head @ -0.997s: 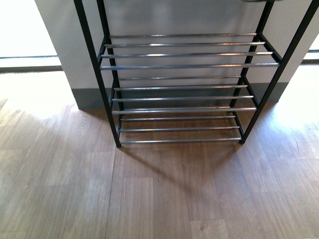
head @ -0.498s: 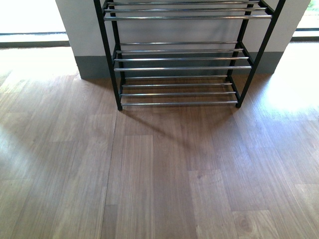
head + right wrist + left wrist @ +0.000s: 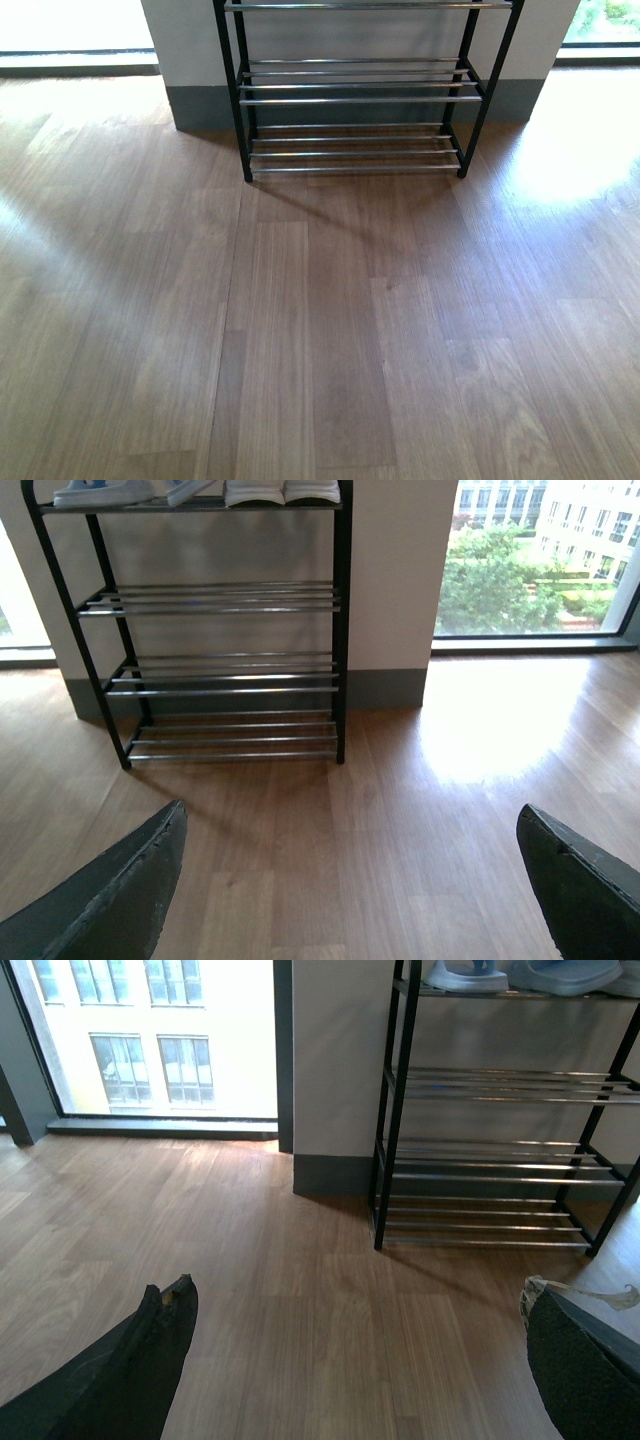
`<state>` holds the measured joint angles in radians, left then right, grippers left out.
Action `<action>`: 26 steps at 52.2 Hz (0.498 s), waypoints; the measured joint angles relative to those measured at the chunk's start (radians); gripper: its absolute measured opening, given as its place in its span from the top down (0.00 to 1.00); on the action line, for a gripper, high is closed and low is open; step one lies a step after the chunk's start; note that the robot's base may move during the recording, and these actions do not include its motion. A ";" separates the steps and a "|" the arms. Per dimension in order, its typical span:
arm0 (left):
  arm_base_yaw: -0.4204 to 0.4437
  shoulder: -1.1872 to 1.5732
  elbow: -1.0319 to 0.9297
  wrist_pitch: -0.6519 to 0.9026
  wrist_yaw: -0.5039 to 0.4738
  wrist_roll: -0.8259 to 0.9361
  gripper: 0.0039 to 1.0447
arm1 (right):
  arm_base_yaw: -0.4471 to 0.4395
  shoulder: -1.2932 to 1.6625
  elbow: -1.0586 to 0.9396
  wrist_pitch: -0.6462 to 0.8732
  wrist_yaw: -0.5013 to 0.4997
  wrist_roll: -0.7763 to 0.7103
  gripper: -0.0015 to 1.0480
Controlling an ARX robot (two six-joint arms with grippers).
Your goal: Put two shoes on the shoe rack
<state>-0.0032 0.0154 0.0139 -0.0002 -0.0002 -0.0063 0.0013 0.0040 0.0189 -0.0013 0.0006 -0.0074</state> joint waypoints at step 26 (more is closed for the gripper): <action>0.000 0.000 0.000 0.000 0.000 0.000 0.09 | 0.000 0.000 0.000 0.000 0.002 0.000 0.09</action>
<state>-0.0032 0.0154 0.0139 -0.0006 0.0002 -0.0063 0.0013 0.0040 0.0189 -0.0013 0.0025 -0.0074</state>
